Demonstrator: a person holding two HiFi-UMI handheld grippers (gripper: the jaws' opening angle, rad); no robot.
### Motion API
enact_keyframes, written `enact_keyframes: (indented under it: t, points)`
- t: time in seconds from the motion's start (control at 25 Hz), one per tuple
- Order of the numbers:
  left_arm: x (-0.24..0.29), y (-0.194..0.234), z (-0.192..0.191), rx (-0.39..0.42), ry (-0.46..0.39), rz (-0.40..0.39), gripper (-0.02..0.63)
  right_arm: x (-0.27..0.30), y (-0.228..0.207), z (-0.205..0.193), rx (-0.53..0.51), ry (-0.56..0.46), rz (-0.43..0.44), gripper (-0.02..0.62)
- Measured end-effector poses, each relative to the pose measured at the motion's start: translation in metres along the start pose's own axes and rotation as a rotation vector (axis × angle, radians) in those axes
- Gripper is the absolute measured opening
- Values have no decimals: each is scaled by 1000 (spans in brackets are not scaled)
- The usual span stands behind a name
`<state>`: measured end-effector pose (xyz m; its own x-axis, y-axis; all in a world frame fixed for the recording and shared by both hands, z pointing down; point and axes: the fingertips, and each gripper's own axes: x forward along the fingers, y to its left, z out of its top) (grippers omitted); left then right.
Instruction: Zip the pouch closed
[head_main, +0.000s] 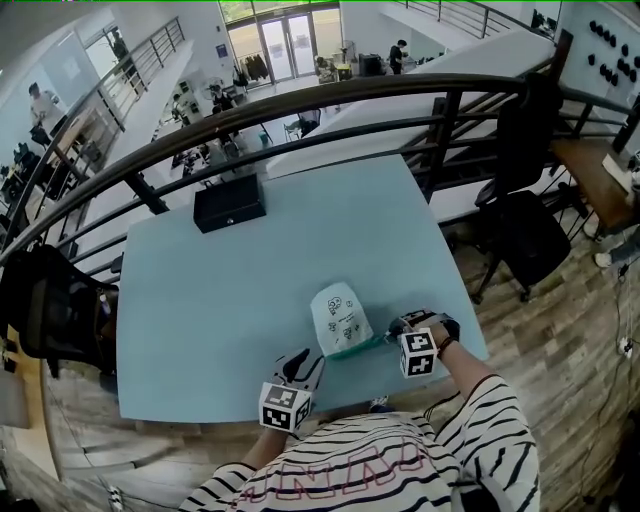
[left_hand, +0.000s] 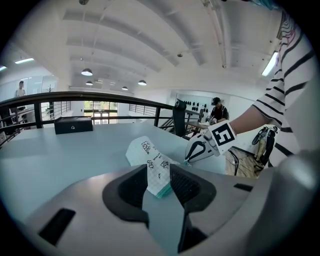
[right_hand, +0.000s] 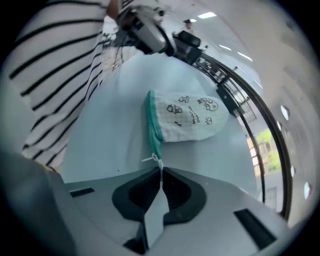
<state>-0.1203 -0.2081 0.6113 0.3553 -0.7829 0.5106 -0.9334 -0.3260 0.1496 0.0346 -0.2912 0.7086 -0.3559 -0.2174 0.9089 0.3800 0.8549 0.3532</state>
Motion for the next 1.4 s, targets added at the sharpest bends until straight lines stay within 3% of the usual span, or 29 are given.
enact_keyframes:
  t: [0.08,0.28,0.48,0.64,0.76,1.4]
  points:
    - [0,-1,0,1,-1,-8,130,-4,3,2,143,-32,22,37]
    - [3,-10,-3,14,-3,-33,130,-14,14,10,354,-80,56,36]
    - [-6,-15,-6,35,-4,-63,130,-26,25,37,716,-183,134,35]
    - [-11,-23,-10,64,-4,-93,130,-35,29,55,893,-258,117,35]
    - [-14,-31,-16,84,1,-117,130,-41,35,69,934,-281,95,34]
    - [-18,-83,-33,222,-2,-284,129,-80,57,136,929,-246,91,34]
